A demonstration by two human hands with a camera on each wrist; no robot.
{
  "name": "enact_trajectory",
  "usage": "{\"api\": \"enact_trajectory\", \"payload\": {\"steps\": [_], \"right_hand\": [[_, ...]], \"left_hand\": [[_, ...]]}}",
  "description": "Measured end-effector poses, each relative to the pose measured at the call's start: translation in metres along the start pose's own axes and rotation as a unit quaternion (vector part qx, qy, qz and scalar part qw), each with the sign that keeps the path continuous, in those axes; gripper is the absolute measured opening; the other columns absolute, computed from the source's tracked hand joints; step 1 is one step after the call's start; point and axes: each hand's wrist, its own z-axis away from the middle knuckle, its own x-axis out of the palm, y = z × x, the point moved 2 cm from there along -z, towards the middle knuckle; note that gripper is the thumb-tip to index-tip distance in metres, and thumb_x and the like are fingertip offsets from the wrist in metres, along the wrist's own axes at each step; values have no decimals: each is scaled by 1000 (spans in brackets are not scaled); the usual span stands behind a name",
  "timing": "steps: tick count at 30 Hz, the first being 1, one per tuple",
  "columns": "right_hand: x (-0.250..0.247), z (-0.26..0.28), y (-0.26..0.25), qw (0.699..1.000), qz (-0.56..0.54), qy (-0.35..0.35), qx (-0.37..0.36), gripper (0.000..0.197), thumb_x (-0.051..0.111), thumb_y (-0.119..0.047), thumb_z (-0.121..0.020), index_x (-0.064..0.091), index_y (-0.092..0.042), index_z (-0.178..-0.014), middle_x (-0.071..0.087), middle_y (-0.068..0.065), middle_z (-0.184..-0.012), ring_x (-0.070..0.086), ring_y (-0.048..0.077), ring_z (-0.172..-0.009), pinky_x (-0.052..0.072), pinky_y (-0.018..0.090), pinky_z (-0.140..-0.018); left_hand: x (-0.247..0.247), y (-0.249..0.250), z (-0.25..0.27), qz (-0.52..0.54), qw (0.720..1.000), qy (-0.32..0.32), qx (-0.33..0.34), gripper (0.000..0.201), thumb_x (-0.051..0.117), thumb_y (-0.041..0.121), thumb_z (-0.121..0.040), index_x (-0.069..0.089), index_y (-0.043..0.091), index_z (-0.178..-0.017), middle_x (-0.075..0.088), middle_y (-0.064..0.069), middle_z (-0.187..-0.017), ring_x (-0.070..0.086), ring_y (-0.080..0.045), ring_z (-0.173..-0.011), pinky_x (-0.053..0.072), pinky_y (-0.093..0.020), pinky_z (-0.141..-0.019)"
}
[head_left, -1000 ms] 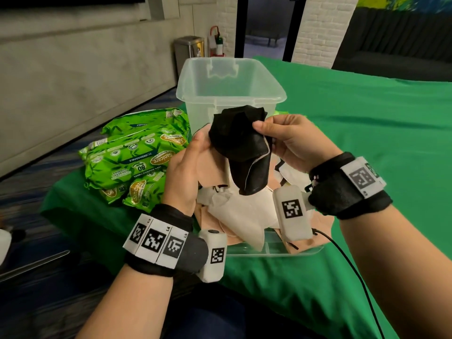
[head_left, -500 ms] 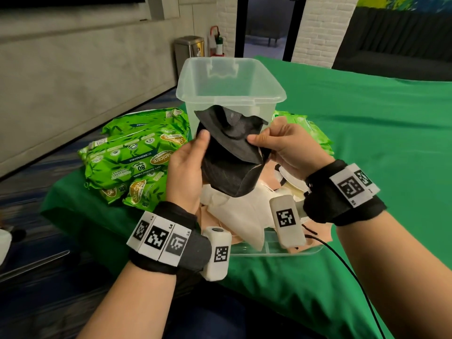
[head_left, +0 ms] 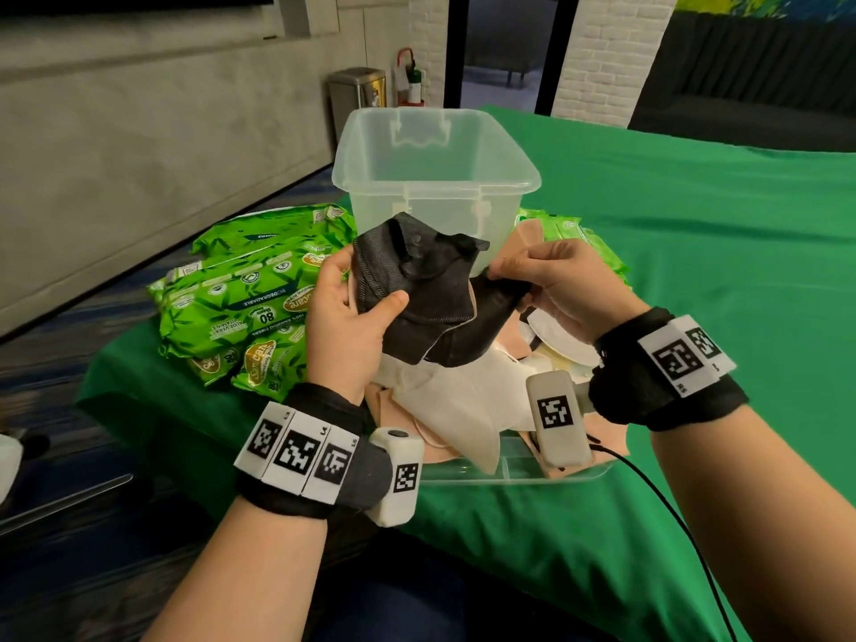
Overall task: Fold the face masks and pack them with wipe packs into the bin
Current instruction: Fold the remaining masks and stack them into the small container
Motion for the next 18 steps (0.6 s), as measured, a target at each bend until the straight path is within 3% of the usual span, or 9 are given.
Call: {"api": "enact_trajectory", "payload": {"steps": [2,5,8,9,11,13,16,18], "right_hand": [[-9,-2,-3,998,33,47,-12,14,69,-7,-78,66,7,-76,61,11,-65,46,17,-53,39,24,-51],[-12,0,-16,984,115,111,-73,19,77,-23,-73,68,-5,-74,64,2,-64,55,9,-55,45,23,-56],[7,6,-29,962,237,84,-107,46,76,-46,-68,70,-7,-91,68,5,-85,62,15,-79,49,31,-74],[14,6,-31,946,295,77,-112,54,74,-52,-67,68,-4,-92,66,8,-86,61,20,-81,48,32,-75],[28,2,-29,912,388,70,-119,55,71,-58,-68,63,-4,-78,58,9,-73,54,23,-71,42,26,-64],[31,-3,-24,899,422,62,-101,43,71,-47,-72,63,-5,-72,54,7,-65,48,19,-63,34,18,-53],[19,-9,-17,902,419,63,-82,20,66,-19,-75,72,-6,-89,68,13,-87,57,29,-91,43,27,-72],[8,-8,-19,902,413,99,-79,27,61,-8,-76,71,-8,-101,69,12,-100,59,28,-99,40,22,-73]], "left_hand": [[-3,2,0,-10,1000,4,12,56,64,-16,-74,45,23,-109,63,-14,-112,64,-18,-102,52,-31,-91],[-4,5,1,-37,999,-10,36,61,66,-17,-71,46,30,-105,65,-7,-107,66,-13,-97,54,-36,-89],[2,5,5,-33,997,-62,44,74,66,-19,-70,45,35,-116,67,-7,-109,67,-15,-97,55,-35,-85],[4,5,6,-26,995,-88,41,78,65,-20,-70,45,38,-118,68,-6,-107,68,-16,-96,56,-33,-82],[8,4,8,-44,989,-133,45,75,64,-20,-71,48,38,-116,70,0,-102,68,-15,-94,56,-30,-81],[8,4,10,-81,983,-155,56,61,64,-18,-72,57,32,-106,69,6,-99,66,-9,-94,52,-26,-87],[2,1,7,-107,983,-143,40,42,65,-14,-74,67,25,-88,66,17,-98,57,16,-94,41,-6,-86],[-3,0,4,-122,984,-124,25,38,63,-12,-77,68,23,-92,59,18,-105,53,24,-91,37,-1,-82]]}}
